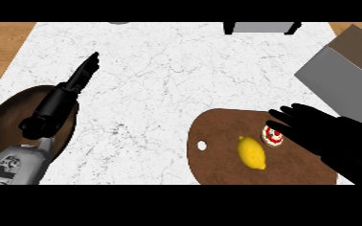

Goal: Pick the cupcake from the cutting board and place it in the cardboard box

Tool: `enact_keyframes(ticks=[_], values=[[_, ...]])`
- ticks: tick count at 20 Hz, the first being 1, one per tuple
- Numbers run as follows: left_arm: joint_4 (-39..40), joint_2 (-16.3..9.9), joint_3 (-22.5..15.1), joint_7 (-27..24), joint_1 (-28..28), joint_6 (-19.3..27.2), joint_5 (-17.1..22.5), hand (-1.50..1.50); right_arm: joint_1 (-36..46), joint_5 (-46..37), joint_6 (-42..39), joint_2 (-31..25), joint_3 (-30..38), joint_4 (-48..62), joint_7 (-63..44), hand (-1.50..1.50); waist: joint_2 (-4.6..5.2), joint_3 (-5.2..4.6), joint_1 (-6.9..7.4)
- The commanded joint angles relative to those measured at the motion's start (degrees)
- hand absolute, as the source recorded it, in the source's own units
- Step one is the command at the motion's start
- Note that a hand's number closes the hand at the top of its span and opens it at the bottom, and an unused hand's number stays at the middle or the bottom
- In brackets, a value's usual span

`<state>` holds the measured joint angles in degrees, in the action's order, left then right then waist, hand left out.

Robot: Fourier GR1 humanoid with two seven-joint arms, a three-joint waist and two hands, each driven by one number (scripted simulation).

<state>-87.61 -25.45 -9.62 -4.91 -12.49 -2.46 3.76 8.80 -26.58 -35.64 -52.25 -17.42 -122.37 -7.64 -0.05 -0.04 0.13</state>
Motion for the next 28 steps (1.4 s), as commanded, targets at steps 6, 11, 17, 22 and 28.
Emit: enact_keyframes(ticks=[6,11,17,22,28], values=[[3.84,1.97,4.21,-1.69,-1.92,-4.12,-1.00,0.00,-1.11,-13.13,0.34,6.80,-1.15,3.33,1.26,-1.50,0.06,0.04,-0.21],[-2.01,6.53,1.35,3.13,-0.02,-0.32,-5.70,0.00,-5.14,-18.21,0.31,9.92,-3.03,0.71,1.24,-1.50,-0.02,0.05,-0.31],[2.13,5.25,5.22,-0.88,-0.34,-4.78,-5.39,0.00,-4.06,-27.23,3.31,12.77,-5.53,8.84,4.52,-1.50,0.08,0.04,-0.22],[2.03,8.46,4.66,1.62,-1.85,-4.03,-7.94,0.00,-2.29,-30.85,5.84,18.14,-5.31,14.97,6.86,-1.50,0.06,0.05,-0.22],[-1.94,9.60,4.79,-1.58,3.90,-4.54,-10.60,0.00,-2.21,-31.93,1.62,19.97,-3.51,15.45,9.53,-1.50,0.01,0.03,-0.04]])
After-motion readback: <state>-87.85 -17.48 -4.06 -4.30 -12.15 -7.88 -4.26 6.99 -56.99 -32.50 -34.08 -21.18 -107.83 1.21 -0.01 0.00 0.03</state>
